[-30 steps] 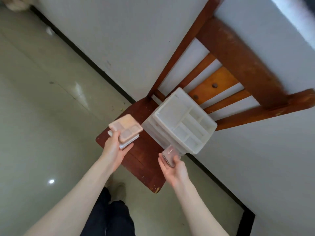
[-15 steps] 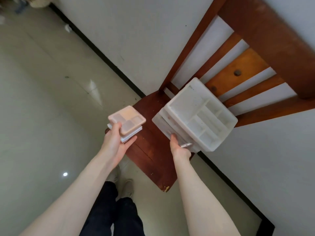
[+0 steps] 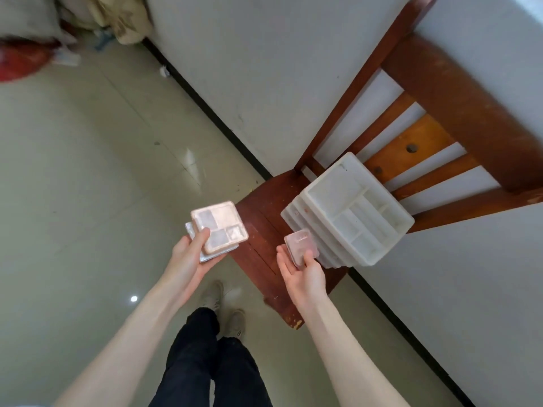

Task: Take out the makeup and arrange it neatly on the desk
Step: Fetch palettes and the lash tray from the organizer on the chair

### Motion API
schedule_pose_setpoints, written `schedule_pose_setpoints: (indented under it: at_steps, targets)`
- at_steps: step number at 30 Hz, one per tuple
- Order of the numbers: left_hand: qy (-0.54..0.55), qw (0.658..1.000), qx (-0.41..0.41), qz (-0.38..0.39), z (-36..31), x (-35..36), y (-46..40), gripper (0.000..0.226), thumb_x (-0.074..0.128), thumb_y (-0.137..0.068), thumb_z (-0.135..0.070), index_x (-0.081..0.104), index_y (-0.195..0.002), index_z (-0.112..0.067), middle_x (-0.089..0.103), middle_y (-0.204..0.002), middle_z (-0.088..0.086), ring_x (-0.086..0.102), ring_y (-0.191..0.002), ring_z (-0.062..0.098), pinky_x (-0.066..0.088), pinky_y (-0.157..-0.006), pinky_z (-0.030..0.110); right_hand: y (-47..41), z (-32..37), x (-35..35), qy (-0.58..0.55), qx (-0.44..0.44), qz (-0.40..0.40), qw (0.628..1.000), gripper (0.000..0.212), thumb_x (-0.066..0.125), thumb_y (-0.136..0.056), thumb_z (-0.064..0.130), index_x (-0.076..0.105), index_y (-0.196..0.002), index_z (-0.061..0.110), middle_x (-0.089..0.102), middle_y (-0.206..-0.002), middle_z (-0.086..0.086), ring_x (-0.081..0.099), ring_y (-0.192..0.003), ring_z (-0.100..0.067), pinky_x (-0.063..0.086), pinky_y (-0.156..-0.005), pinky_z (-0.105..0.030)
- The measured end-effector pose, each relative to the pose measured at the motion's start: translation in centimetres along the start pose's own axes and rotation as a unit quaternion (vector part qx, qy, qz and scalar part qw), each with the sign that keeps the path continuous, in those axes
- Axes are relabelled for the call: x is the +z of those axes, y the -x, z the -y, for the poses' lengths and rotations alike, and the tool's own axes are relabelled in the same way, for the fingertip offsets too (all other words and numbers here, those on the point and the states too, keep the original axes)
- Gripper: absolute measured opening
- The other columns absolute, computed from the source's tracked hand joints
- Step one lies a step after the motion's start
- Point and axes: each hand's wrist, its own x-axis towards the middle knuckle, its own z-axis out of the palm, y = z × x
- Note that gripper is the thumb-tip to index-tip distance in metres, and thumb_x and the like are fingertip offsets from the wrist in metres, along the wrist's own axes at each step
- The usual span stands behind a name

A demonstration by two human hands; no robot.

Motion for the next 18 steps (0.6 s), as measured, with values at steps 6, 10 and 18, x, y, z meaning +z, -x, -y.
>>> schedule_pose_setpoints:
  at_steps: [6,10,18]
  targets:
    - [0.010,0.993,0.114,-0.029,-7.1,-4.2,8.0,0.017,0.049,-0.094,-0.020,0.057,-0.108,-0.012,0.073,-0.094,0.000,0.069,-0.089,0.017,0.055,-0.072,0.028,7.7,-0.9,8.6,0.393,-0.146,0.175,0.891,0.013,0.047,-0.097,0.018,0.059,-0.090,0.015,0.064,-0.101,-0.007,0.067,-0.092,-0.022,0.056,-0.068,-0.020]
    - [0.052,0.970,0.215,-0.101,-12.8,-8.6,13.9,0.014,0.051,-0.093,-0.017,0.058,-0.105,-0.013,0.070,-0.093,0.001,0.068,-0.084,0.015,0.056,-0.067,0.026,13.8,-4.8,15.2,0.466,-0.147,0.302,0.819,0.012,0.054,-0.093,0.016,0.065,-0.087,0.015,0.067,-0.094,-0.009,0.066,-0.084,-0.018,0.054,-0.079,-0.030]
    - [0.157,0.898,0.328,-0.247,-16.9,-22.2,27.4,0.012,0.054,-0.091,-0.016,0.059,-0.098,-0.008,0.065,-0.096,0.011,0.065,-0.085,0.022,0.056,-0.062,0.026,27.5,-17.5,23.2,0.550,-0.104,0.483,0.673,0.014,0.055,-0.090,0.016,0.067,-0.083,0.013,0.071,-0.084,-0.006,0.064,-0.074,-0.013,0.049,-0.062,-0.020]
